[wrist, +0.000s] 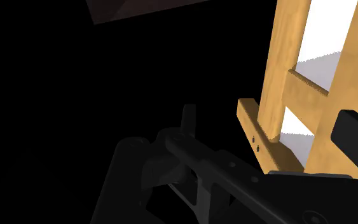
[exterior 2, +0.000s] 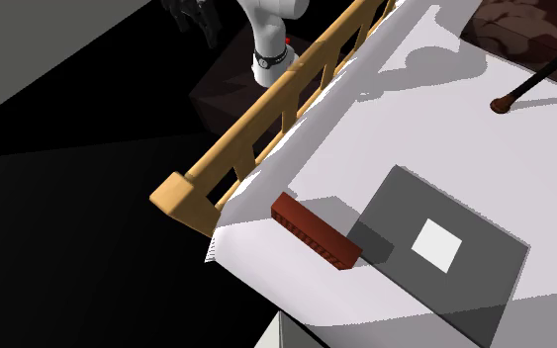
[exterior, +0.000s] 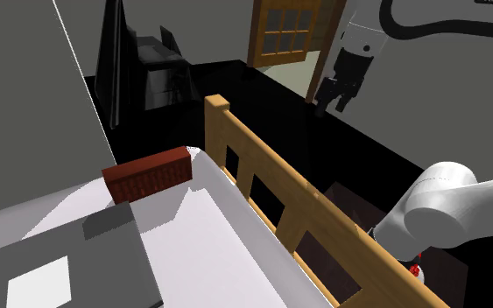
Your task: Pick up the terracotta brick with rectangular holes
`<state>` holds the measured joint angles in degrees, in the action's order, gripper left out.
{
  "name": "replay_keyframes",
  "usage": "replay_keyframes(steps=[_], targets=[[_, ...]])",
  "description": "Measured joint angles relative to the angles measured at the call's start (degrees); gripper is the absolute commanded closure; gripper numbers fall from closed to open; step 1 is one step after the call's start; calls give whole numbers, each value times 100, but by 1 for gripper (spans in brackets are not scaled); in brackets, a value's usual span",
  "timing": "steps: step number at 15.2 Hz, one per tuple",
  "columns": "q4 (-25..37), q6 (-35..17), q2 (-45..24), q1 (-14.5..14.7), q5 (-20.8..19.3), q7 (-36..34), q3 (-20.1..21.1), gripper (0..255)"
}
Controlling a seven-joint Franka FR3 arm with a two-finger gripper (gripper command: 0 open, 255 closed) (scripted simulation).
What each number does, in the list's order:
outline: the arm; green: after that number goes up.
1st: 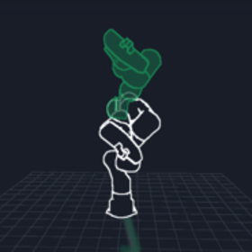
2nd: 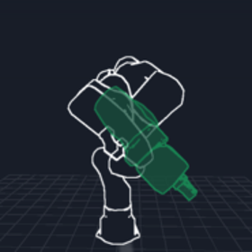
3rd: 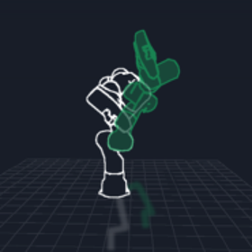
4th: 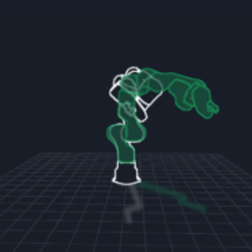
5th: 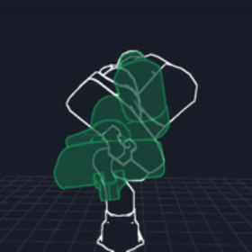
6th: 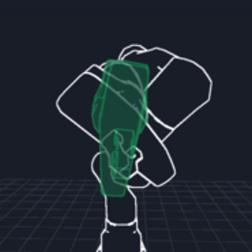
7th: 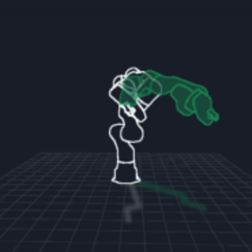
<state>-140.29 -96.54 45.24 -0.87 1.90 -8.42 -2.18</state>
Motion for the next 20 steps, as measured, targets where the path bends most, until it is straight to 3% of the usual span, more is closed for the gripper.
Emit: replay_keyframes(steps=[3, 10, 15, 20], targets=[[-100, -41, 71, -2, 130, -348, 204, 0], [-252, -306, 71, 12, 908, -2400, 1413, 0], [31, -697, -469, -93, 1370, -3929, 2351, 0], [536, -1017, -1159, -365, 1554, -5401, 3199, 0]])
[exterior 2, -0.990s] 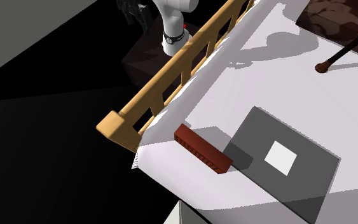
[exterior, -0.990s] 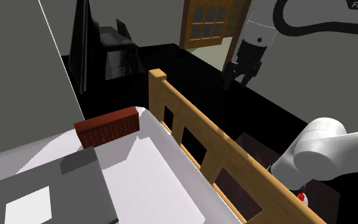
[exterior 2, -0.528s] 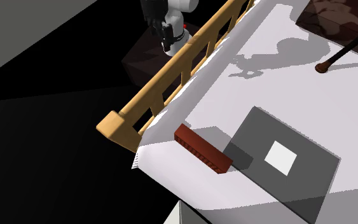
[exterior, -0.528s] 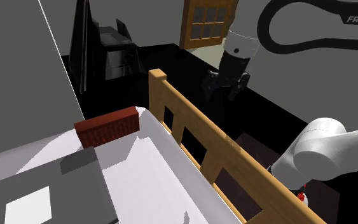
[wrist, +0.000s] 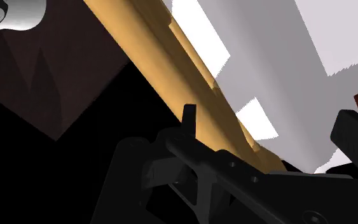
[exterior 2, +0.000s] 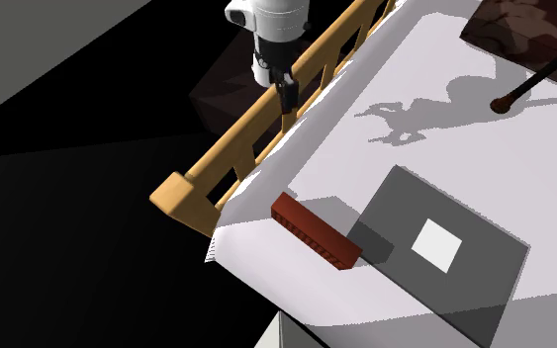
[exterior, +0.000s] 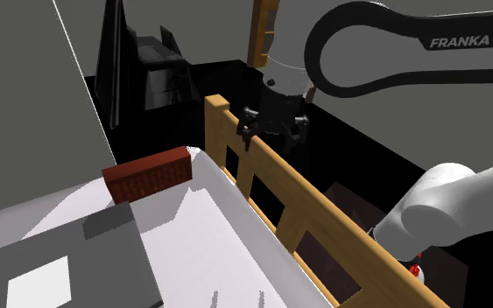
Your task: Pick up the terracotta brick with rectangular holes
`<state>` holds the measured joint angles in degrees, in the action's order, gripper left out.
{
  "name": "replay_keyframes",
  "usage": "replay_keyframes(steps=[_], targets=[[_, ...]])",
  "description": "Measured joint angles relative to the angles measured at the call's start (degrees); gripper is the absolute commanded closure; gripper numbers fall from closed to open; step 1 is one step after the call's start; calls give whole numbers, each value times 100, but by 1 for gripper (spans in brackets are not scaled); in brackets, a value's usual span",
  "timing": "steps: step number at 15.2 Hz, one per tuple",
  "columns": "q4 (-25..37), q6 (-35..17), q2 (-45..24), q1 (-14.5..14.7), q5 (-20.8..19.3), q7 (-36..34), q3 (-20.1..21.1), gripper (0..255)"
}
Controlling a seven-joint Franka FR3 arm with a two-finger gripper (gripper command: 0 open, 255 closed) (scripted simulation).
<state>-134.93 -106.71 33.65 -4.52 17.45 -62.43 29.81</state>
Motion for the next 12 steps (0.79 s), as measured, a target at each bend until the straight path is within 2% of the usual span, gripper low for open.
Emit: replay_keyframes(steps=[4, 7, 10, 12], targets=[[598, -260, -763, -335, -96, -1297, 766, 0], [1198, -468, -1582, -699, -460, -2355, 1388, 0], [1819, -575, -2474, -988, -1069, -3517, 1966, 0], [2278, -589, -3202, -1050, -1666, -4387, 2279, 0]])
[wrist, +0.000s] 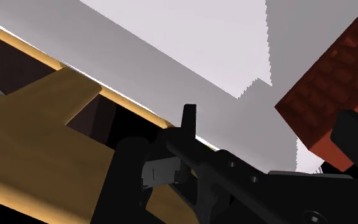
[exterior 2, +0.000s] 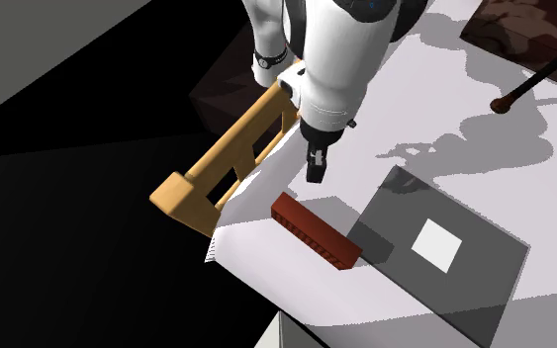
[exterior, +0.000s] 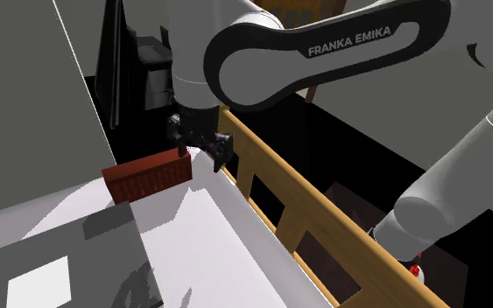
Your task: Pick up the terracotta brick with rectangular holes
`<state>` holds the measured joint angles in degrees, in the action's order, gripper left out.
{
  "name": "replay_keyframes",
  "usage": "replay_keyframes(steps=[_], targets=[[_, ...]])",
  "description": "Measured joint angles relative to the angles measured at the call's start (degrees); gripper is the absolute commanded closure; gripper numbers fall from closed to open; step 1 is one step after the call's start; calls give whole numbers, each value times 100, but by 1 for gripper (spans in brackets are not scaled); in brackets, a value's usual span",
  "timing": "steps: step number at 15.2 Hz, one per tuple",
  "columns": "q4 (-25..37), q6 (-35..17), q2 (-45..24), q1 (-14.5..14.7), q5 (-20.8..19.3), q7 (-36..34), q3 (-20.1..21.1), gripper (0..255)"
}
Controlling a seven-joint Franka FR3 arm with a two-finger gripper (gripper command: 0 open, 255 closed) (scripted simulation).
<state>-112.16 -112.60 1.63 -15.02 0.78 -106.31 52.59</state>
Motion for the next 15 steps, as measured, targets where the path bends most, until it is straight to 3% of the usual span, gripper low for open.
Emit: replay_keyframes(steps=[3, 7, 11, 15], targets=[[764, 119, -1136, 273, -986, -1274, 93, 0], [2092, 576, -2468, 1148, -1969, -2565, -309, 0], [3396, 1021, -3459, 1929, -2479, -3311, -772, 0], [3338, 853, -3598, 1964, -2559, -3429, -856, 0]])
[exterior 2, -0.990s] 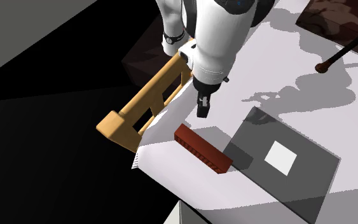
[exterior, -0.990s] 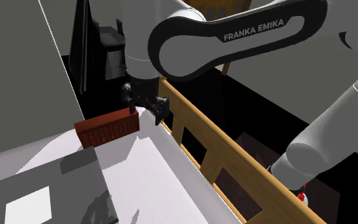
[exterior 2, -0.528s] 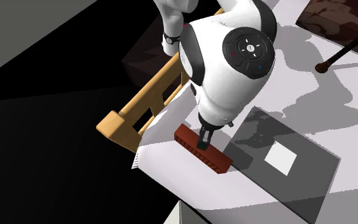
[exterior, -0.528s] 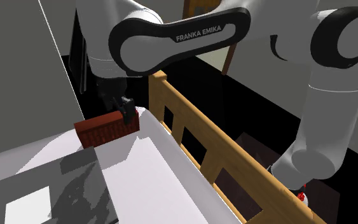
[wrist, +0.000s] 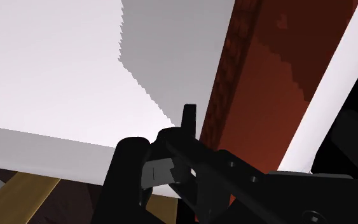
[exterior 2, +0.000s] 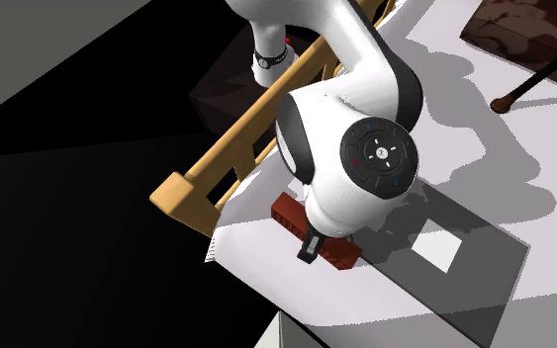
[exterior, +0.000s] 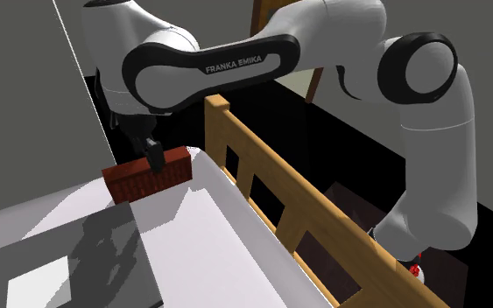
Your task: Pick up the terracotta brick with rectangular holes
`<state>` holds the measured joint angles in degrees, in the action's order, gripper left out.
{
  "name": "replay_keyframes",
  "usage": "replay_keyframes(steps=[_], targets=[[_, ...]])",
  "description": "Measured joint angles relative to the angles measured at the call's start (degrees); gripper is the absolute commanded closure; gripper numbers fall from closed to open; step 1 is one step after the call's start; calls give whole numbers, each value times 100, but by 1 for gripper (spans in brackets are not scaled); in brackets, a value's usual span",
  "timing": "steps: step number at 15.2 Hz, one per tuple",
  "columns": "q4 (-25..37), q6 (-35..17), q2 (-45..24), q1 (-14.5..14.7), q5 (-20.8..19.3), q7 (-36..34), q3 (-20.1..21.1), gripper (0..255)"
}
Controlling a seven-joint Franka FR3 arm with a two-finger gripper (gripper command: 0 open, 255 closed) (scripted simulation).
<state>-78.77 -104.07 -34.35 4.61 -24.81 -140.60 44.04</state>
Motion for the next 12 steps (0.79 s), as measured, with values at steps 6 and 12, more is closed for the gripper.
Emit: replay_keyframes(steps=[6, 12], targets=[[-214, -272, -83, -16, -68, -62, -45, 255], [-217, -285, -82, -13, -72, -71, -45, 255]])
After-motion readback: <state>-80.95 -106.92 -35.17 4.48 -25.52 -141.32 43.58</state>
